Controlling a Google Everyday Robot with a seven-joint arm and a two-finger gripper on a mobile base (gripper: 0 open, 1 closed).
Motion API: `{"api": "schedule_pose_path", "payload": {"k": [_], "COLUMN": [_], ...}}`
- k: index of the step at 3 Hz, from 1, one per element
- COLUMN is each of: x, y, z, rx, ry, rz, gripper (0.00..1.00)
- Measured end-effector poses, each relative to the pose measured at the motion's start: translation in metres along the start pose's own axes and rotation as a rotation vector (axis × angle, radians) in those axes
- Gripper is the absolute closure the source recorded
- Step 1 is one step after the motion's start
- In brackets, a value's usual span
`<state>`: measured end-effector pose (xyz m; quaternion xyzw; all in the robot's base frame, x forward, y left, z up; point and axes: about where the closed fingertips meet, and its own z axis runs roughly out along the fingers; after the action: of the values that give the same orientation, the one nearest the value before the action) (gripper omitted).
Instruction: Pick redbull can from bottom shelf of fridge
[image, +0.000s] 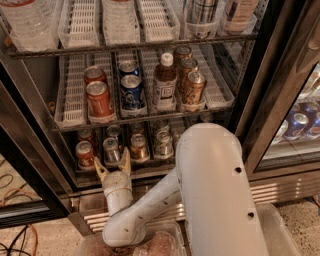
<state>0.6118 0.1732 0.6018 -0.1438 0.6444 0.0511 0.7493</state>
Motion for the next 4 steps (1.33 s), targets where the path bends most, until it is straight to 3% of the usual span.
{"api": "schedule_pose_path", "payload": {"k": [2,4], "x": [0.0001,0.0003], "y": [0.0000,-0.0028], "z": [0.0116,0.0126], "rx": [0.000,0.010], "ry": [-0.010,-0.004], "rz": [0.002,-0.012], "gripper": [0.32,0.74]}}
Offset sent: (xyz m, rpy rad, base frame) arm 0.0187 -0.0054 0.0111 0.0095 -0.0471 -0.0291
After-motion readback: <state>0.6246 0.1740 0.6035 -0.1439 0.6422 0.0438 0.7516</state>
